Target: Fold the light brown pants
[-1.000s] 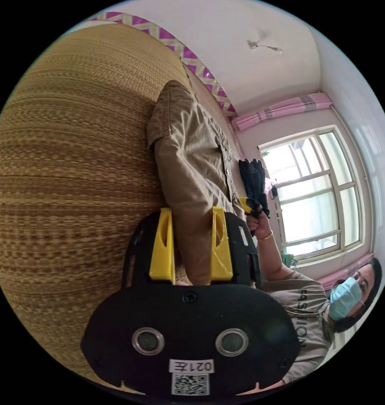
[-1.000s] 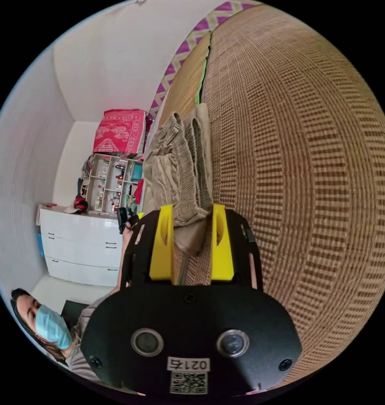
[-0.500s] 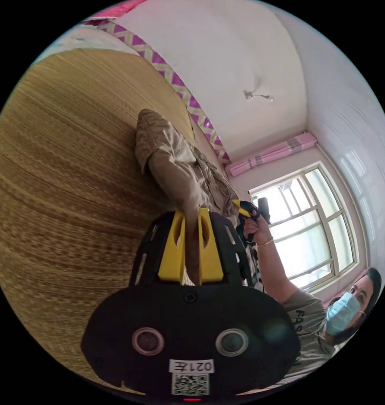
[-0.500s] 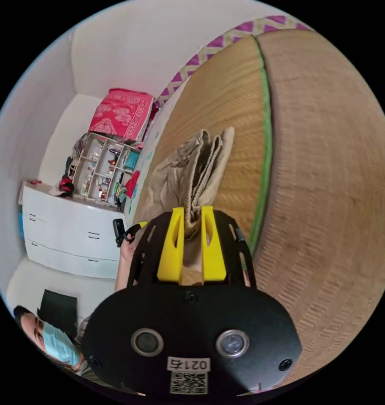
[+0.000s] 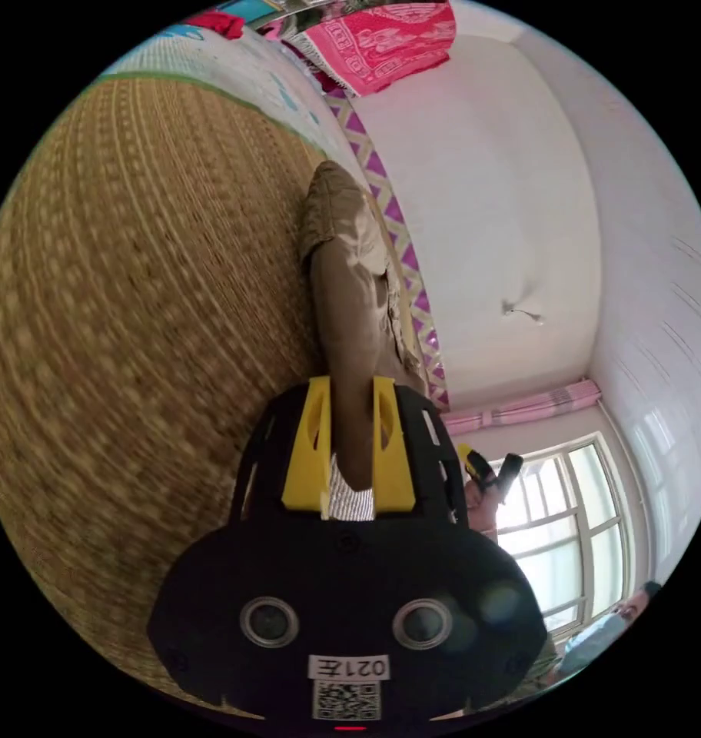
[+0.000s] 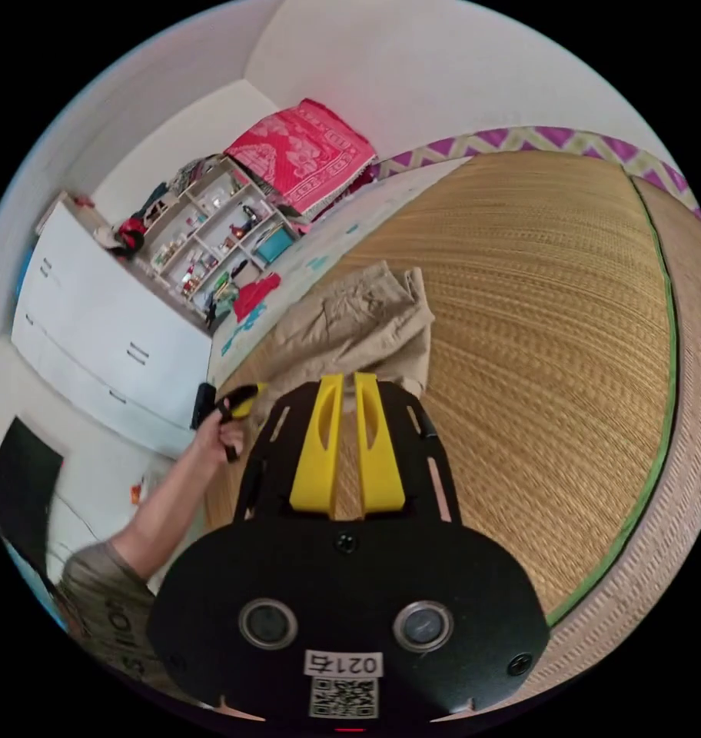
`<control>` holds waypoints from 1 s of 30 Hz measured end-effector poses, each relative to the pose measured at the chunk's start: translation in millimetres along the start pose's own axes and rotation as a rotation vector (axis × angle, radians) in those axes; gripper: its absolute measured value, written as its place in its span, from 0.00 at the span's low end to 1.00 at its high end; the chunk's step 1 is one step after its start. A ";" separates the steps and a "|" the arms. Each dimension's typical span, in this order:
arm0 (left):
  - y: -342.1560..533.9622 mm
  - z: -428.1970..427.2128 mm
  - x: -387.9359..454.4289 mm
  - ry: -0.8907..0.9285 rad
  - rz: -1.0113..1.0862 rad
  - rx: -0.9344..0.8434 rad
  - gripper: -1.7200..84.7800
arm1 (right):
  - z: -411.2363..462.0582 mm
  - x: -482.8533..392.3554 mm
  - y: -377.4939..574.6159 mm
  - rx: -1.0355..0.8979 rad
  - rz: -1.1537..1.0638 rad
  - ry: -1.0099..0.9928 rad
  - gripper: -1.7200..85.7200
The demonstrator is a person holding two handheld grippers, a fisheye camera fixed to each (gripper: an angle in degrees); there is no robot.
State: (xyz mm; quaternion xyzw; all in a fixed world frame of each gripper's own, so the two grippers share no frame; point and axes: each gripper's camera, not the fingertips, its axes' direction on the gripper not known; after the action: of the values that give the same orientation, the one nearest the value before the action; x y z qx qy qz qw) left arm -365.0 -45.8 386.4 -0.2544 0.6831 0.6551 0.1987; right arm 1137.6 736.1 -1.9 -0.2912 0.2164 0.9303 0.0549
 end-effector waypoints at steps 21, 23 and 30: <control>372.9 112.8 236.5 0.435 0.587 -0.371 0.01 | -479.9 -6.6 305.3 0.097 -0.219 1.371 0.15; 371.1 126.0 243.7 0.453 0.568 -0.448 0.01 | -504.4 12.2 285.9 0.070 -0.186 1.378 0.17; 359.8 138.5 250.4 0.482 0.487 -0.477 0.01 | -534.3 52.7 221.9 -0.010 -0.132 1.394 0.20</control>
State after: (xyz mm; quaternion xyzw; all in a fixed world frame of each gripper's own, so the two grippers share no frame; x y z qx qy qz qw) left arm -790.5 74.8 511.9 -0.2705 0.5794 0.7445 -0.1920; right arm 1320.3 302.8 -343.1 -0.8328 0.1788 0.5223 -0.0416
